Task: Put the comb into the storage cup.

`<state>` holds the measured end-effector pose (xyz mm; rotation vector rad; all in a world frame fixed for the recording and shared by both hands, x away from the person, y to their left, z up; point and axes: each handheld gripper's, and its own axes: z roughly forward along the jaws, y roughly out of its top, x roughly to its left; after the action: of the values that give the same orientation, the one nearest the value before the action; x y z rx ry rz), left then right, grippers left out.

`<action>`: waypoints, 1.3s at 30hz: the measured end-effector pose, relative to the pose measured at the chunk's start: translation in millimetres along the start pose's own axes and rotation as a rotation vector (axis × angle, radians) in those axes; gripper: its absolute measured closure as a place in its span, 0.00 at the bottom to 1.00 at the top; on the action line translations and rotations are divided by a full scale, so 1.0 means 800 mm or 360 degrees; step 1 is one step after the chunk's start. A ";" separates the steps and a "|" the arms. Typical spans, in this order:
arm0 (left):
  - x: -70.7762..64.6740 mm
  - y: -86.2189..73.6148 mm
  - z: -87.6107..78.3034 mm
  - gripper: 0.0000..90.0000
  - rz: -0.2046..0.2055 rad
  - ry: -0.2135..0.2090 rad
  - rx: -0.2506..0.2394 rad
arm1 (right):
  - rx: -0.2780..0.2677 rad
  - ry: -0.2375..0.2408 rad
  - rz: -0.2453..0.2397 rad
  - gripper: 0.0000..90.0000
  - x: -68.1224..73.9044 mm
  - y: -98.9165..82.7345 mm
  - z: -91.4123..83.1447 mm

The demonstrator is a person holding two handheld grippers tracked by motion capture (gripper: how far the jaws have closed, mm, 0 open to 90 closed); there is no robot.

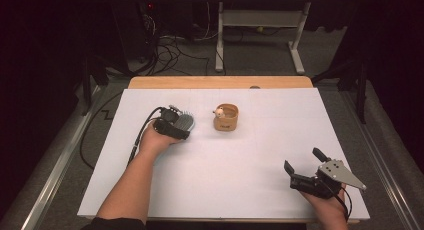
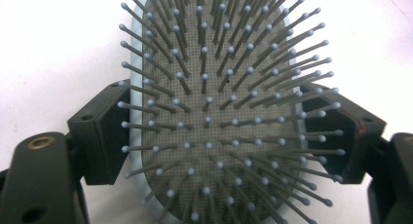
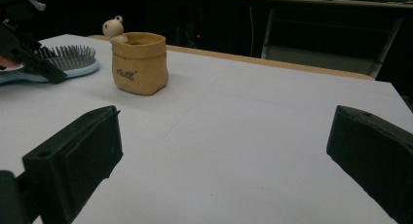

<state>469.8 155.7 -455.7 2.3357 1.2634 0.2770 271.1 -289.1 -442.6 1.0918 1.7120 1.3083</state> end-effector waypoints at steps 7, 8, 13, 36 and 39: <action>-0.001 0.000 -0.001 0.22 -0.0005 0.0012 -0.0001 | -0.0002 -0.0004 0.0001 0.00 -0.001 0.000 0.000; -0.001 0.000 -0.001 0.22 -0.0005 0.0012 -0.0001 | -0.0002 -0.0004 0.0001 0.00 -0.001 0.000 0.000; -0.003 0.001 -0.003 0.23 0.0001 0.0025 0.0010 | -0.0004 -0.0006 0.0003 0.00 -0.001 0.001 -0.001; -0.005 -0.003 -0.044 0.23 0.0009 0.0020 -0.0123 | -0.0009 -0.0009 0.0000 0.00 0.000 0.001 -0.002; -0.010 -0.004 -0.055 0.23 0.0021 0.0003 -0.0168 | -0.0013 -0.0010 -0.0003 0.00 0.000 0.002 -0.002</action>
<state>446.0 163.7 -418.8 2.2553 1.2050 0.3418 270.1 -289.9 -440.9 1.0887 1.7011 1.3081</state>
